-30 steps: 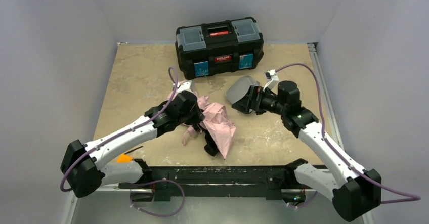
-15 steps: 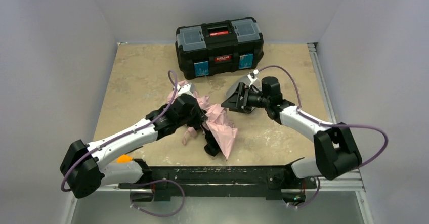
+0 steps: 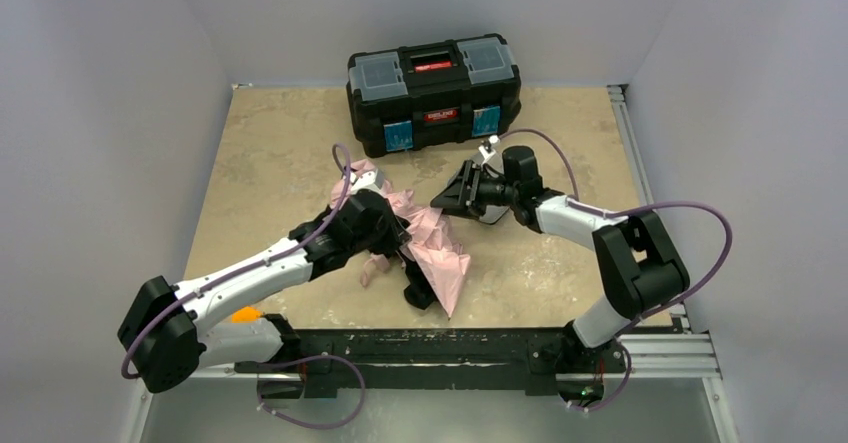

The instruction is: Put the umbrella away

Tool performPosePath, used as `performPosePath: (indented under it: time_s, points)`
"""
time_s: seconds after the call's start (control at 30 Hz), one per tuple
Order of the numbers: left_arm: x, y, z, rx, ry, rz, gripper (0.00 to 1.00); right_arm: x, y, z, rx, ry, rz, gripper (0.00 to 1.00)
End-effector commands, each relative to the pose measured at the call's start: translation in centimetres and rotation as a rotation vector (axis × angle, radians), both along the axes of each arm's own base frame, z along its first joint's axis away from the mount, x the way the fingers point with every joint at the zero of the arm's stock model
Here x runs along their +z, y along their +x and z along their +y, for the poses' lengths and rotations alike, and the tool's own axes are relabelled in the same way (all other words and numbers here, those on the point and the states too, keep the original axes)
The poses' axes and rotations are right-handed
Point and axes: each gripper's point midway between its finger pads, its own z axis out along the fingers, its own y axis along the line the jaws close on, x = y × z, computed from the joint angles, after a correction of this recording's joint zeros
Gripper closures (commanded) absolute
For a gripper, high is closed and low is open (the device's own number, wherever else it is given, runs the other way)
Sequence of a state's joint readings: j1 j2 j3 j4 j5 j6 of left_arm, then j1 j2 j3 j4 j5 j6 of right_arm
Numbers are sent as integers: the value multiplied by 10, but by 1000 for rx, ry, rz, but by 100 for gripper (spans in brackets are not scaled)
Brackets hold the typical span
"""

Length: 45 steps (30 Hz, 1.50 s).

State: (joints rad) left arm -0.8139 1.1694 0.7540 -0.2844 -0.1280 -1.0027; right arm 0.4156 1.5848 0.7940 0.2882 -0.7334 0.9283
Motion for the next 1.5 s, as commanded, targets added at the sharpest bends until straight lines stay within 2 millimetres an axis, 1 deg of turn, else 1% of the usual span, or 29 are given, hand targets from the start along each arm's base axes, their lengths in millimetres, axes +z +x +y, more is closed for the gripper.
performPosePath:
  time_s: [0.0,0.13,0.23,0.3,0.33,0.43,0.5,0.57,0.67,0.7,0.73,0.87,1.03,1.13,1.23,1.33,1.47]
  points:
    - [16,3,-3,2,-56,-41,100,38,16,17,39,78,-117,54]
    - [17,2,-2,-6,-54,-48,100,45,17,24,69,99,-145,73]
    - [19,1,-3,-21,-54,-53,100,54,15,27,95,126,-179,86]
    - [21,0,-4,-35,-59,-59,100,62,13,30,117,144,-203,97]
    - [22,-1,-5,-46,-60,-64,100,67,11,31,130,155,-217,100]
    - [28,-3,-4,-75,-54,-86,99,82,8,33,160,184,-264,100]
    - [35,-4,1,-87,-23,-111,81,94,4,34,183,205,-306,100]
    - [45,-3,9,-82,-1,-141,65,108,-1,35,213,230,-352,100]
    - [68,-4,15,-99,-13,-196,48,127,-13,36,273,274,-423,100]
    - [80,-4,16,-106,-30,-218,46,131,-16,37,289,284,-440,100]
    - [90,-3,17,-108,-46,-238,45,136,-20,38,302,294,-457,100]
    - [121,0,24,-96,-123,-308,41,149,-29,41,338,318,-505,100]
    - [147,13,27,-93,-219,-365,41,163,-40,46,385,348,-558,100]
    - [155,22,29,-65,-294,-351,41,170,-45,47,397,365,-582,100]
    - [160,29,29,-30,-413,-329,42,176,-47,48,401,386,-600,100]
    - [159,32,25,2,-513,-289,41,178,-48,50,406,395,-609,100]
    - [166,34,16,12,-645,-259,41,177,-50,53,419,400,-613,100]
